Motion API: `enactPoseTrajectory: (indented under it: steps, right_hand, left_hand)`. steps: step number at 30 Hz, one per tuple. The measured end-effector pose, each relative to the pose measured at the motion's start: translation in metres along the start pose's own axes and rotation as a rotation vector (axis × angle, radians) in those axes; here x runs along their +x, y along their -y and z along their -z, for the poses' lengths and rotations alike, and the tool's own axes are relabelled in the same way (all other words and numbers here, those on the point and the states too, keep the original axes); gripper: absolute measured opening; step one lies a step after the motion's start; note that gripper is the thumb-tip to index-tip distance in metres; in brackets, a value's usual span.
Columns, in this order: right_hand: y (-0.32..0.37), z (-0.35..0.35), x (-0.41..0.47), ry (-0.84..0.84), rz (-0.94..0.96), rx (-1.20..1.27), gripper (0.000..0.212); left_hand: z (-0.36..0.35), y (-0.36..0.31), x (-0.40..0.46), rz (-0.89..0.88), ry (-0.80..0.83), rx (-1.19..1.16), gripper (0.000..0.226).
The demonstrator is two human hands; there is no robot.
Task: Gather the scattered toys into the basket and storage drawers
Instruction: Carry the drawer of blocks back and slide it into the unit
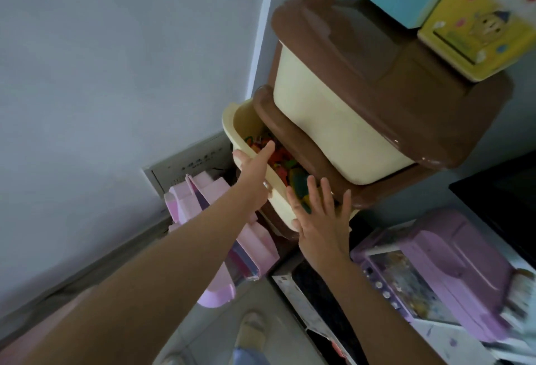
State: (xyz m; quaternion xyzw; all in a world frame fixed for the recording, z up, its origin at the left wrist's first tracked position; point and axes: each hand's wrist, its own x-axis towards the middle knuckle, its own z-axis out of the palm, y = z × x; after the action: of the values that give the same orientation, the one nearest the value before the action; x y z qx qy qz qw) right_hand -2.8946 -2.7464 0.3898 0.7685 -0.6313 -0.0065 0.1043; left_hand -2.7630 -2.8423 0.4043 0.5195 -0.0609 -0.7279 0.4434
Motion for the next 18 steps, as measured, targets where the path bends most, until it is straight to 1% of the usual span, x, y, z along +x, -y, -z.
enactPoseTrajectory:
  steps: [1, 3, 5, 7, 12, 15, 18]
  right_hand:
    - [-0.008, -0.002, 0.005, 0.011, -0.007, -0.006, 0.081]
    - [-0.02, -0.005, 0.014, 0.052, -0.002, -0.009, 0.09]
    - [-0.03, -0.008, 0.021, 0.083, 0.009, 0.073, 0.099]
    - [-0.032, -0.006, 0.028, 0.092, -0.015, 0.182, 0.105]
    - [-0.04, -0.008, 0.041, -0.001, -0.038, 0.215, 0.102]
    - [-0.042, -0.017, 0.042, -0.014, -0.051, 0.303, 0.096]
    - [-0.039, -0.02, 0.045, -0.026, -0.057, 0.31, 0.094]
  left_hand:
    - [-0.006, -0.004, 0.003, 0.023, 0.022, 0.027, 0.093]
    - [-0.014, -0.008, 0.013, 0.038, 0.027, 0.083, 0.098]
    - [-0.024, -0.006, 0.021, 0.004, 0.022, 0.148, 0.102]
    - [-0.031, -0.001, 0.029, -0.029, 0.026, 0.189, 0.099]
    - [-0.051, 0.008, 0.046, -0.148, -0.02, 0.283, 0.086]
    - [-0.049, 0.016, 0.054, -0.204, 0.025, 0.189, 0.084]
    - [-0.041, 0.018, 0.058, -0.245, 0.067, 0.109, 0.083]
